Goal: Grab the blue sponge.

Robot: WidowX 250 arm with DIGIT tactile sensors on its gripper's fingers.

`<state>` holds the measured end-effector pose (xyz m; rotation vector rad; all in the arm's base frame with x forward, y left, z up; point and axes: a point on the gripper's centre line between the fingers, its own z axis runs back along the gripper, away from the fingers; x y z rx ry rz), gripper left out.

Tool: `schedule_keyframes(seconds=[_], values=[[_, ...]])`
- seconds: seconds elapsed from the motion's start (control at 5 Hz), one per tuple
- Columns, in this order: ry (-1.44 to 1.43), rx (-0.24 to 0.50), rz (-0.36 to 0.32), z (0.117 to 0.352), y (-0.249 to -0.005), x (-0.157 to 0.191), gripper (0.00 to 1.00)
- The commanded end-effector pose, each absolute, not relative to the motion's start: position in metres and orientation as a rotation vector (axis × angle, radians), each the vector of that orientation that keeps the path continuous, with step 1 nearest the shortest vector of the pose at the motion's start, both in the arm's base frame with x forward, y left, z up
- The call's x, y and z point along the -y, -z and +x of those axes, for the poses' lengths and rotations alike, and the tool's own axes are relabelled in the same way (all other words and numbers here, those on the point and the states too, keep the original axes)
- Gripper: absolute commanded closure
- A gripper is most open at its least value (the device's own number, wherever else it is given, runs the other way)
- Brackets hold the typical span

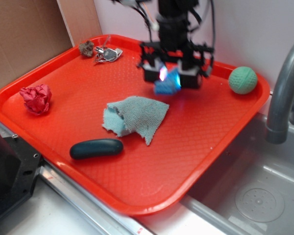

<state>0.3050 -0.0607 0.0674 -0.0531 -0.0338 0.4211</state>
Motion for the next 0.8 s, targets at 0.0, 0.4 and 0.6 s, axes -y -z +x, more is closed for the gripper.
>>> schedule_keyframes(seconds=[0.0, 0.4, 0.6], values=[[-0.255, 0.105, -0.187, 0.267, -0.185, -0.008, 1.00], [-0.375, 0.172, 0.027, 0.230, -0.235, -0.019, 1.00], [-0.352, 0.175, 0.034, 0.235, -0.235, -0.014, 1.00]])
